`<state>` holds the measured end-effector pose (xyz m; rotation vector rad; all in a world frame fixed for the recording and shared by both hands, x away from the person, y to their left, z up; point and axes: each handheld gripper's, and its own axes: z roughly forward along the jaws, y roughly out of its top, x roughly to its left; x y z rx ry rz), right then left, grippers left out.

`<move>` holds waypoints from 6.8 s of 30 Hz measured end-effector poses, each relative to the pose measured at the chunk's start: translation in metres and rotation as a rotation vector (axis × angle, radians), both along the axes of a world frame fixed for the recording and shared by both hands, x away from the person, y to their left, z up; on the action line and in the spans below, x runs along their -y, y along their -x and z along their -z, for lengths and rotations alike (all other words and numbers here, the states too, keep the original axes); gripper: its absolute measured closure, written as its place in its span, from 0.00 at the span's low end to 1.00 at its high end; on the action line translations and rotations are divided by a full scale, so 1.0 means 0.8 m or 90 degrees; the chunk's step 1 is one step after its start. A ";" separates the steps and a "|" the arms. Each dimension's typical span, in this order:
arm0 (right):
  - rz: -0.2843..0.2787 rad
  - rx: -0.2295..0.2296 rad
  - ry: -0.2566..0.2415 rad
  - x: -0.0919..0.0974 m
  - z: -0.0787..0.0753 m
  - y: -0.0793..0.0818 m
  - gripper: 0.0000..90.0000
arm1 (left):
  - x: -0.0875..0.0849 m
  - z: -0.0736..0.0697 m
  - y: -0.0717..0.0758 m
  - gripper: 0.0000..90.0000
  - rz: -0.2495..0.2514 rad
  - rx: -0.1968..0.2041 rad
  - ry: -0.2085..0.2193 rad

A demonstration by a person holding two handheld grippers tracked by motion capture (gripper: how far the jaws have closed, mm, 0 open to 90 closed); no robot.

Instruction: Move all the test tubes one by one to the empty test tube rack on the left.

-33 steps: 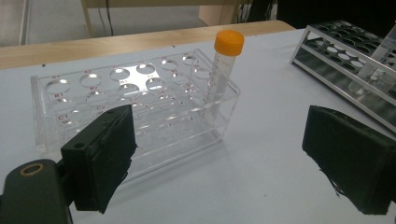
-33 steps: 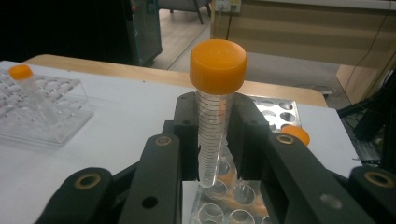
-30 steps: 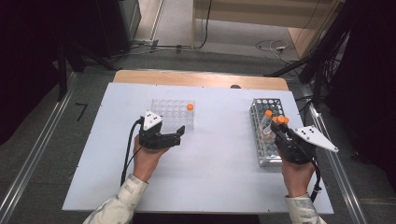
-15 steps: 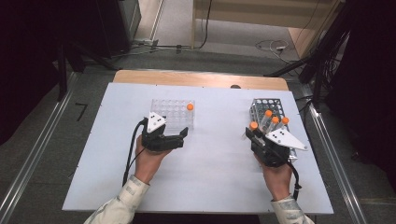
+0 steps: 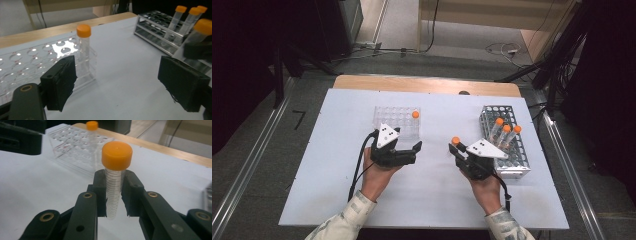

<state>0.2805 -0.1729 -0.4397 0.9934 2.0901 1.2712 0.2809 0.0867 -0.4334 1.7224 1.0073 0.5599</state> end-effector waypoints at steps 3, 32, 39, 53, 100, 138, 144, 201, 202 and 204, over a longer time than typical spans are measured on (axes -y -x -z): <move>-0.027 -0.010 0.003 -0.019 0.004 0.001 0.80 | 0.003 -0.002 0.003 0.21 0.022 0.001 0.007; -0.109 -0.033 0.017 -0.082 0.013 0.006 0.80 | 0.013 0.002 0.008 0.71 0.135 -0.004 0.024; -0.109 -0.036 0.018 -0.083 0.014 0.006 0.80 | 0.014 0.002 0.009 0.77 0.137 -0.005 0.021; -0.103 -0.049 0.011 -0.067 0.012 0.001 0.28 | 0.002 -0.004 0.003 0.78 0.115 -0.007 0.037; -0.043 -0.051 0.006 0.015 0.018 0.024 0.21 | -0.040 -0.045 -0.042 0.78 -0.011 0.008 0.045; -0.045 -0.040 0.007 0.016 0.013 0.030 0.22 | -0.036 -0.060 -0.112 0.78 -0.052 0.007 0.051; -0.042 -0.040 0.002 0.018 0.012 0.031 0.22 | -0.032 -0.053 -0.111 0.78 -0.052 0.007 0.038; -0.026 -0.024 -0.008 0.029 0.003 0.030 0.23 | -0.035 -0.022 -0.089 0.42 -0.057 0.010 0.028; -0.023 -0.024 -0.009 0.031 0.002 0.029 0.23 | -0.036 -0.022 -0.087 0.38 -0.058 0.009 0.028; -0.015 -0.022 -0.014 0.036 0.000 0.028 0.23 | -0.037 -0.021 -0.083 0.33 -0.060 0.006 0.023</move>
